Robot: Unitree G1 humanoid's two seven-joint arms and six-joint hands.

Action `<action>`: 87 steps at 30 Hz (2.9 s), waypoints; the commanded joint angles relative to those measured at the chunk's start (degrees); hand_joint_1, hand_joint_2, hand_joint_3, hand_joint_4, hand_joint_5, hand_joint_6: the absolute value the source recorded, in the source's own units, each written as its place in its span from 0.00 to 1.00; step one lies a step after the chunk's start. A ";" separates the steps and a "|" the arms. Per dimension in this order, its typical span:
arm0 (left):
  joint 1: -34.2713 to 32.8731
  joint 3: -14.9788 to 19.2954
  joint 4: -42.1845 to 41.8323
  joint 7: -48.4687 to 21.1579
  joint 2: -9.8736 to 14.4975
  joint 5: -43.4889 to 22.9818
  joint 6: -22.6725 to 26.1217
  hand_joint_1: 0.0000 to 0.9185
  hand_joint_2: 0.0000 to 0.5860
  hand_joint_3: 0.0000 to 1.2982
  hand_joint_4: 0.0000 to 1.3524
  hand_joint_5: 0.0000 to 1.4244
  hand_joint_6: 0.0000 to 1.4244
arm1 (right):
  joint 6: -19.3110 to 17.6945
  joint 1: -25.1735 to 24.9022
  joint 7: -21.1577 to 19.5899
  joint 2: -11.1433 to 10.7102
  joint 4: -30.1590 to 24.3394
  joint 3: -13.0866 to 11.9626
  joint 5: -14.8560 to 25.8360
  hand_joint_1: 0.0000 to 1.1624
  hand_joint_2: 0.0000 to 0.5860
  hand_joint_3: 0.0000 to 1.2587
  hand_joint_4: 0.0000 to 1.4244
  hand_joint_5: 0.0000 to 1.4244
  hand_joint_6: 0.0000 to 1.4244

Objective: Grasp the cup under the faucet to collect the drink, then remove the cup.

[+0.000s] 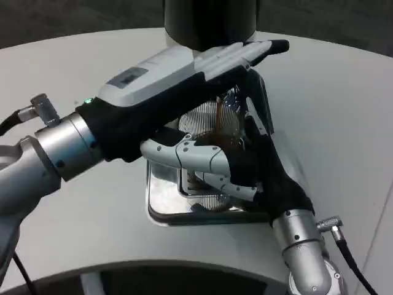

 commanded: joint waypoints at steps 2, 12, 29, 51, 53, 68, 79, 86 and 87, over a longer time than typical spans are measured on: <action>1.99 1.17 -0.61 0.12 0.64 -1.31 0.23 0.00 0.11 0.00 0.00 0.00 0.00 | -2.03 -0.33 -1.25 0.84 2.30 0.43 0.86 0.67 0.28 0.00 0.00 0.00 0.12; 6.05 10.07 -0.47 8.16 -2.13 -5.44 -6.18 0.00 0.17 0.00 0.00 0.00 0.00 | -4.17 0.01 -1.77 0.72 3.15 1.72 0.54 0.69 0.30 0.00 0.03 0.05 0.14; 34.89 24.62 -9.78 10.21 -0.45 -6.99 -2.53 0.00 0.21 0.00 0.00 0.00 0.00 | -8.29 -3.86 -4.13 2.58 11.44 1.90 2.23 0.70 0.31 0.00 0.06 0.07 0.17; 42.50 26.32 -13.33 9.82 -0.89 -8.87 2.72 0.00 0.23 0.00 0.00 0.00 0.00 | -13.71 -6.27 -16.65 8.02 16.95 -2.42 5.88 0.92 0.27 0.48 0.57 0.66 0.87; 42.51 26.05 -13.30 9.72 -0.91 -8.85 2.82 0.00 0.23 0.00 0.00 0.00 0.00 | -13.78 -5.94 -17.07 7.97 16.29 -2.22 5.62 0.93 0.24 0.50 0.58 0.67 0.88; 42.22 24.21 -13.02 9.95 -0.97 -7.71 2.74 0.00 0.24 0.00 0.00 0.00 0.00 | -10.97 1.00 -15.94 7.31 1.81 1.03 1.16 0.93 0.19 0.51 0.60 0.69 0.93; 43.71 23.77 -14.07 10.31 -0.83 -3.35 3.91 0.00 0.23 0.00 0.00 0.00 0.00 | -8.41 11.41 -12.27 6.31 -8.46 4.34 0.51 0.93 0.18 0.52 0.60 0.69 0.93; 44.20 23.64 -15.04 11.20 -0.69 0.20 4.51 0.00 0.23 0.00 0.00 0.00 0.00 | -7.43 15.01 -10.97 5.65 -13.54 4.87 0.90 0.93 0.17 0.52 0.60 0.69 0.94; 44.60 23.62 -15.79 11.42 -0.43 2.04 4.92 0.00 0.23 0.00 0.00 0.00 0.00 | -7.19 15.61 -10.61 5.57 -15.16 4.99 0.79 0.93 0.17 0.52 0.60 0.69 0.94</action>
